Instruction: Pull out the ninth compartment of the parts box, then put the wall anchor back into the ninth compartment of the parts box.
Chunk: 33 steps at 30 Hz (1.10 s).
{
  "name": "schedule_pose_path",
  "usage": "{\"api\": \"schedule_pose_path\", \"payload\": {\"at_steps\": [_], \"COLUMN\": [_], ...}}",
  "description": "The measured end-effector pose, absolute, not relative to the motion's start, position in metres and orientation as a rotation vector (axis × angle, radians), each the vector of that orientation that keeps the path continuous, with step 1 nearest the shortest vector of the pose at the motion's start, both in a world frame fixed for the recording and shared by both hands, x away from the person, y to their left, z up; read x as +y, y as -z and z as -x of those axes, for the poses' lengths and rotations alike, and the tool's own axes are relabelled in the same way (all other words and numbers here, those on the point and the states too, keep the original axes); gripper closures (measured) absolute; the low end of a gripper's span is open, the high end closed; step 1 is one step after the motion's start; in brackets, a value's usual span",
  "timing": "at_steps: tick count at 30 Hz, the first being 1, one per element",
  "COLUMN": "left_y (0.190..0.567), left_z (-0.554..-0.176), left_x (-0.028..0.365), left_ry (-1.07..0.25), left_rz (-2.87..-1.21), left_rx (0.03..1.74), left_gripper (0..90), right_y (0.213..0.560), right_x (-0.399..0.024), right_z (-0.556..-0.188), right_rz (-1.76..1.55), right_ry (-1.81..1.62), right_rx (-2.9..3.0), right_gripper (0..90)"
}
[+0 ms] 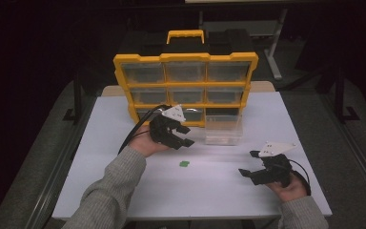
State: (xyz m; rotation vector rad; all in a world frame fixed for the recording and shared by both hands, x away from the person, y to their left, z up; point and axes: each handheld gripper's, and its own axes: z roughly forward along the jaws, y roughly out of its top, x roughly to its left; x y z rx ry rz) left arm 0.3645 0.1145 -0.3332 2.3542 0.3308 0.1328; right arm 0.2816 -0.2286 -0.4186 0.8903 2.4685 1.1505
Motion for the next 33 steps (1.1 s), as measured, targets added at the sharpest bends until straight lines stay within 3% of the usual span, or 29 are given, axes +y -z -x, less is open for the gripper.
{"api": "schedule_pose_path", "payload": {"at_steps": [19, 33], "left_y": [0.341, 0.356], "left_z": [-0.354, -0.329], "left_x": [0.164, 0.196], "left_ry": [-0.176, -0.212], "left_rz": [-2.294, -2.303], "left_rx": [0.420, 0.508], "left_gripper": [46.5, 40.4], "right_y": [0.417, 0.416], "right_x": [-0.222, -0.215], "right_z": [-0.279, -0.280], "right_rz": [-0.843, -0.808], "right_ry": [-1.136, -1.115], "right_rx": [2.511, 2.561], "right_gripper": [18.8, 15.9]}}
